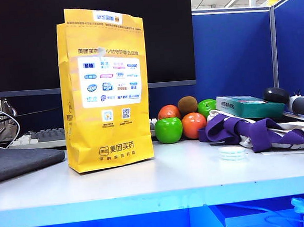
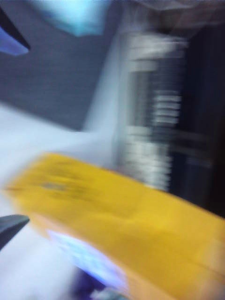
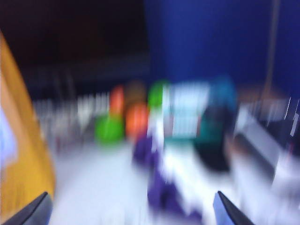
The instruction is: Pick up the transparent tape and throw it into the yellow paper bag.
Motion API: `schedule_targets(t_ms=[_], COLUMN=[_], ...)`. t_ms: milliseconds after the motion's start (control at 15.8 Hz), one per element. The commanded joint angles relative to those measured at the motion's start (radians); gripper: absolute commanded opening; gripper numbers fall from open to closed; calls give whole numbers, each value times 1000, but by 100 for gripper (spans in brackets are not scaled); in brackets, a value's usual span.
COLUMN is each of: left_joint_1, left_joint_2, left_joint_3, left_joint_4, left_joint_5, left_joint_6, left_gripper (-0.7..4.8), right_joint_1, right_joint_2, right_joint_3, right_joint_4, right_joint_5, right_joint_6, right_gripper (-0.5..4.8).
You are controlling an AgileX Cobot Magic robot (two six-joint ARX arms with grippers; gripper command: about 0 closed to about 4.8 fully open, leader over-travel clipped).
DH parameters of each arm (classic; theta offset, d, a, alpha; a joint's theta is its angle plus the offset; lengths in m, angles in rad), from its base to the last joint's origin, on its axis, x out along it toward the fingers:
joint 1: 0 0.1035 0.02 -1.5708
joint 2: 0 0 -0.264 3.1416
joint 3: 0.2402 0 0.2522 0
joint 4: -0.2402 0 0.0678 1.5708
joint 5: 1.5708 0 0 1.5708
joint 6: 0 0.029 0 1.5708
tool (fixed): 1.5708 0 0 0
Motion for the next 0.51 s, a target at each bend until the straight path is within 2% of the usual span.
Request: schedule_targets(t_ms=[63,127,254,381,444,508], left_joint_1=[-1,-1,-1,-3,-18,-24], left_joint_2=[234,336,552,690,749,770], left_joint_3=[198,262,373,443,485,516], left_joint_4=[31,34,38,32,5,-45], left_joint_5=[4,35,261,396,423,430], left_joint_6=[87,111,116,106,109,141], left_gripper=[479,479,479,479,479,479], right_joint_1=[1,1,1,1,1,1], right_joint_2=[177,257,505,743,905,995], right_joint_3=[52,69,134,254,380,466], right_joint_4=[174,229,294,270,183,108], right_joint_5=[82,87,63,-95,-202,-240], right_joint_6=[3,3,4,3,0,-30], right_gripper=[479,479,479,479,479,479])
